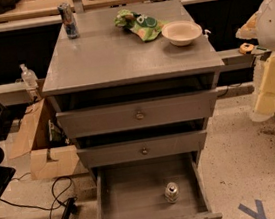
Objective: Pick 7up can from bottom drawer and place on counter
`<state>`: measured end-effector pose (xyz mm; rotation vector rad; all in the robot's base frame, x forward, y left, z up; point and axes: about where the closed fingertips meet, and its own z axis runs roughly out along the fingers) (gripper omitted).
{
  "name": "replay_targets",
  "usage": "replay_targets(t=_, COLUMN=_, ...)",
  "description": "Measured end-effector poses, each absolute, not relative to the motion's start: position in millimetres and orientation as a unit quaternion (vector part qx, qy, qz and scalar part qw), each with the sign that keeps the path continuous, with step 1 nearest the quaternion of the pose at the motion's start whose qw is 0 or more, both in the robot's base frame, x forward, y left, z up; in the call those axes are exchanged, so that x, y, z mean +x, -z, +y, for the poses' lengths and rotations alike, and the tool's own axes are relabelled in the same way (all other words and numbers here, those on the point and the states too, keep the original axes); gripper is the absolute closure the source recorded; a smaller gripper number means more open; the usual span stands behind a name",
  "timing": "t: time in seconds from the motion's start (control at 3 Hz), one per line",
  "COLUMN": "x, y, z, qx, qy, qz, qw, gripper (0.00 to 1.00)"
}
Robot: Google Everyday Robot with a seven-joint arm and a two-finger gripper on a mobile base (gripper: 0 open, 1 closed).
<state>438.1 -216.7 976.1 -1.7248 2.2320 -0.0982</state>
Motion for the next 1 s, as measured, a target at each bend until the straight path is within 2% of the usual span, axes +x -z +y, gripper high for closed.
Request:
replay_targets(t=0.67, x=443.5, y=-968.0, z=-215.6, qx=-0.605, qy=0.023, qz=0.776, qw=0.177, gripper=0.0)
replay_targets(t=1.0, x=450.3, y=-908.5, z=-219.7, qx=-0.609, qy=-0.037, qz=0.766, qw=0.204, gripper=0.0)
